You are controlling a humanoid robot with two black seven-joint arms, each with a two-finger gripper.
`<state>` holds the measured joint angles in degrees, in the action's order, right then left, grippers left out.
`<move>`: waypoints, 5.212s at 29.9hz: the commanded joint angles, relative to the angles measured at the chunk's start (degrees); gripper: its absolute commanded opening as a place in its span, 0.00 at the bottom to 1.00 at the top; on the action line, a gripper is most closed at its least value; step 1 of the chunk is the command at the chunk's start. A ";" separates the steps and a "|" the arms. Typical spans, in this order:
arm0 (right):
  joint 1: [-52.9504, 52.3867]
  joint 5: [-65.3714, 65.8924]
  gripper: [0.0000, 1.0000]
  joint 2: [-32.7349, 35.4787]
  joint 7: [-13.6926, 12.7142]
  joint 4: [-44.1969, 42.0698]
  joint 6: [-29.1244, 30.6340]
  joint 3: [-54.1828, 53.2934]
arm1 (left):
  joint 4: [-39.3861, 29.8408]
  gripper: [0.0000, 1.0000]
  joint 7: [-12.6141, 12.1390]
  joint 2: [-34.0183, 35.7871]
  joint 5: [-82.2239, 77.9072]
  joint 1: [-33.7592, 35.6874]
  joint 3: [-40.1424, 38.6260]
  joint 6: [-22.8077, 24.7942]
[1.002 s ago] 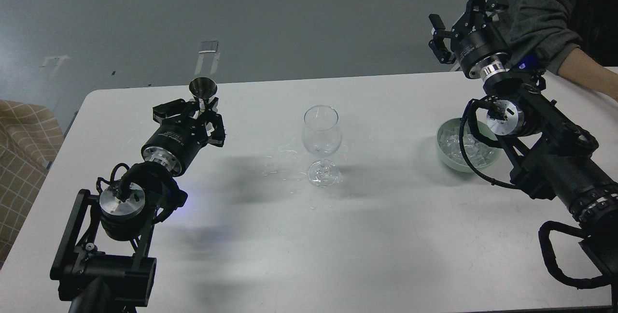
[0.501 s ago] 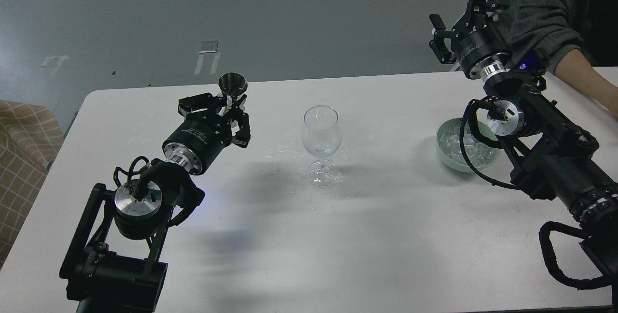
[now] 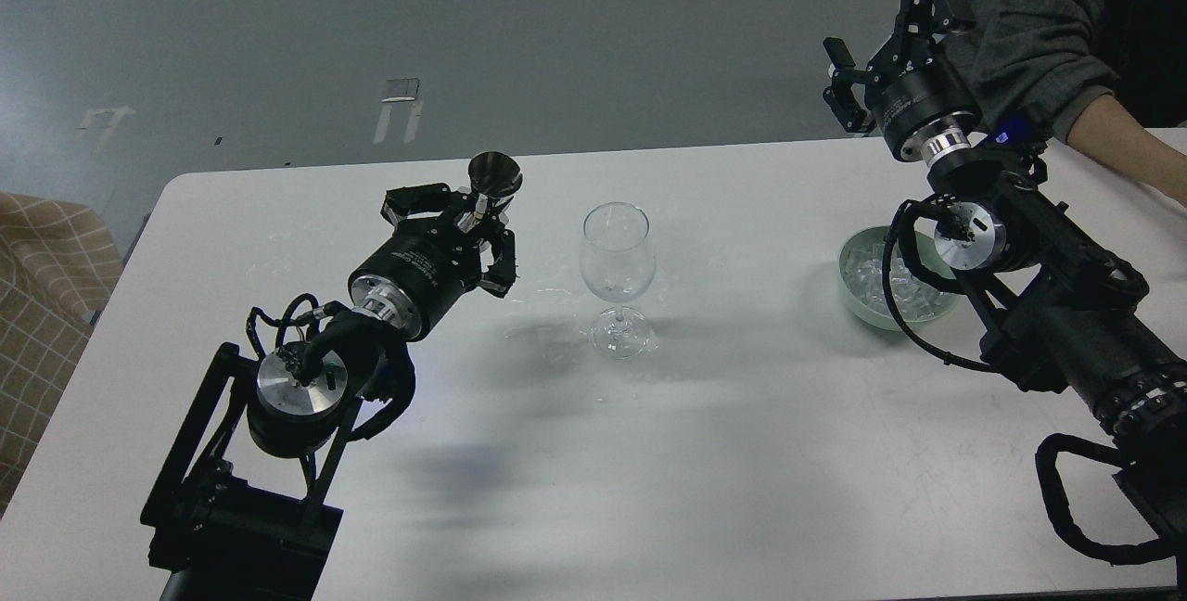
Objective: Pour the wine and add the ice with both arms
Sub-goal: 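Lift the jigger with the left gripper and carry it beside the wine glass, then tilt the jigger over the wine glass with the left gripper to pour, then rotate the jigger upright and move it away from the glass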
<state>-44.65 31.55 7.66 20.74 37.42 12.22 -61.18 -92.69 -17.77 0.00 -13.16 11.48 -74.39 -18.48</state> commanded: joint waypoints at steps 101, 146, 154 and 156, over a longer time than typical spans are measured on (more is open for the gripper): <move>0.88 0.00 1.00 -0.28 0.18 0.20 0.00 0.00 | 3.40 0.00 -5.96 0.00 -30.51 10.66 14.98 -5.51; 0.88 0.00 1.00 -0.10 0.18 0.20 0.00 0.00 | 1.73 0.00 -6.75 2.37 -37.99 12.69 16.03 -3.93; 0.88 0.00 1.00 -0.01 0.18 0.29 0.00 0.00 | 0.06 0.00 -7.02 3.25 -39.57 12.34 16.12 -3.75; 0.88 0.00 1.00 -0.10 0.18 0.20 0.00 0.00 | 0.06 0.00 -7.02 3.42 -40.01 12.34 16.12 -3.75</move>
<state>-43.78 31.56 7.64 20.92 37.63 12.22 -61.17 -92.49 -24.71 3.18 -52.72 23.84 -58.28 -22.23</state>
